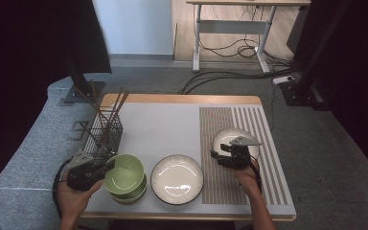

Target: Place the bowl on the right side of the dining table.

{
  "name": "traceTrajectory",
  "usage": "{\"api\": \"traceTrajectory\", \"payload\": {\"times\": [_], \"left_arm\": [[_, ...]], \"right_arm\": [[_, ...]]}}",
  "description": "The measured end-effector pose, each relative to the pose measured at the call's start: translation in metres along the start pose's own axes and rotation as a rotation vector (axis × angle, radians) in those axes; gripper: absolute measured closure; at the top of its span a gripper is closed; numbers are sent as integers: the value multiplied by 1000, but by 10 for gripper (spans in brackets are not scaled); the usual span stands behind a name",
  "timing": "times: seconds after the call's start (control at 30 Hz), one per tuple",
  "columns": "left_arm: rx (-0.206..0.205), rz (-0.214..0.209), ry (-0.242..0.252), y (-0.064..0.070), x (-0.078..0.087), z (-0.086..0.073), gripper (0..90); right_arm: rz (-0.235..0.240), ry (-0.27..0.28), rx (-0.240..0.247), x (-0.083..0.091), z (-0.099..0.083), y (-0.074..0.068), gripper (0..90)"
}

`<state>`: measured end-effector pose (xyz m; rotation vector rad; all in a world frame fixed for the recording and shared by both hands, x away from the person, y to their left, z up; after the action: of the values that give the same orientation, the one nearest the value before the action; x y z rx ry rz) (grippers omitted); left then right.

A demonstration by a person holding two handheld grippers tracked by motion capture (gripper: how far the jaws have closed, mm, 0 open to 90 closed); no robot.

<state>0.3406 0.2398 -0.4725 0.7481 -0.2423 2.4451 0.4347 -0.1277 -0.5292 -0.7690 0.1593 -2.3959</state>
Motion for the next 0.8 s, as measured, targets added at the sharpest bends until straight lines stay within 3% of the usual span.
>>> {"api": "traceTrajectory", "payload": {"times": [0.23,0.57,0.8], "left_arm": [[1,8,2,-1,-1,1,827],[-3,11,7,-1,-1,5,828],[-10,18,4,-1,-2,8,828]], "right_arm": [[85,-32,29,-7,1,-26,424],[185,-82,118,-14,10,-68,423],[258,-100,137,-16,14,-92,420]]}}
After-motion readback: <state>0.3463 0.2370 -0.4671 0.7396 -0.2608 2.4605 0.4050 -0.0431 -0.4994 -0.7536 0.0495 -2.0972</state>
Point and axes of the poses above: each handheld gripper's, and its own axes: x roughly backward along the jaws, z roughly out of its top, y roughly to its right, the point moved 10 cm from there along -x, roughly forward along the jaws, and after that the axes turned 8 degrees about -x, right-handed, at the moved point
